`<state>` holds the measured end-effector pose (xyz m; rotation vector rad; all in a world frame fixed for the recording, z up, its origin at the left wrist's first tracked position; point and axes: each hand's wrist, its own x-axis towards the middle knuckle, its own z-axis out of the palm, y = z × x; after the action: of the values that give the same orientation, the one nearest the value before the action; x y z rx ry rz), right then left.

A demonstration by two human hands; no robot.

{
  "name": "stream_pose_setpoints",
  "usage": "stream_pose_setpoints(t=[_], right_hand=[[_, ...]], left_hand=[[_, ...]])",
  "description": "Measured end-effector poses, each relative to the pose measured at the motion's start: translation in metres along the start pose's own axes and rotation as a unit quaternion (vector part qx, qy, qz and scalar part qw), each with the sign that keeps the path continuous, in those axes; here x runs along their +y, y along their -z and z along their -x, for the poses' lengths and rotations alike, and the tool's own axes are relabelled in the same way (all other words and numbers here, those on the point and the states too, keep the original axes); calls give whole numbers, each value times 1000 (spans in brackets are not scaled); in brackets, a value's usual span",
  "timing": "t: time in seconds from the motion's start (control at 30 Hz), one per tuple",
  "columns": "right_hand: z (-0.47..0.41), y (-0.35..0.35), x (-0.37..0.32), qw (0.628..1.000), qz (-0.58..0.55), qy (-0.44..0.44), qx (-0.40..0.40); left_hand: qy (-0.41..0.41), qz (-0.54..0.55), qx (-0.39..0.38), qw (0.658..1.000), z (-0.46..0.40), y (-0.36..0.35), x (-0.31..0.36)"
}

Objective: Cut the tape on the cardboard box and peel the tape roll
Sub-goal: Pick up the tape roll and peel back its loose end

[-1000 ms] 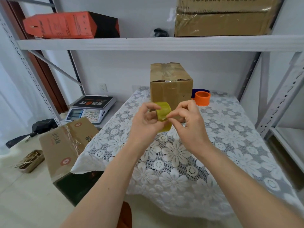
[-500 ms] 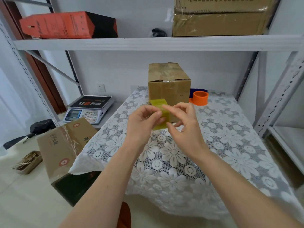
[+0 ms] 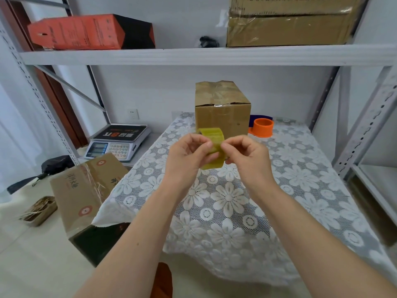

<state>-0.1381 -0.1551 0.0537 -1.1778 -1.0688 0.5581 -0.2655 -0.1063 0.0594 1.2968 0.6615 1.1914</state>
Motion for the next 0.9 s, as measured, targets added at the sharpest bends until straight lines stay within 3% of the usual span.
stream_pose_setpoints(t=[0.2,0.5,0.73,0.9], right_hand=[[-4,4,1,994,-61,-85,-25],[-5,-2,-12,987,1,-161,2],[-6,-3,-21,982,26,-184,22],[-4,-5,-21,983,25,-179,25]], left_hand=[[32,20,2,999,0,0,4],[71,-33,57,995,3,-7,0],[70,-89,83,990,5,-12,-3],[73,-63,94,991,4,-13,-2]])
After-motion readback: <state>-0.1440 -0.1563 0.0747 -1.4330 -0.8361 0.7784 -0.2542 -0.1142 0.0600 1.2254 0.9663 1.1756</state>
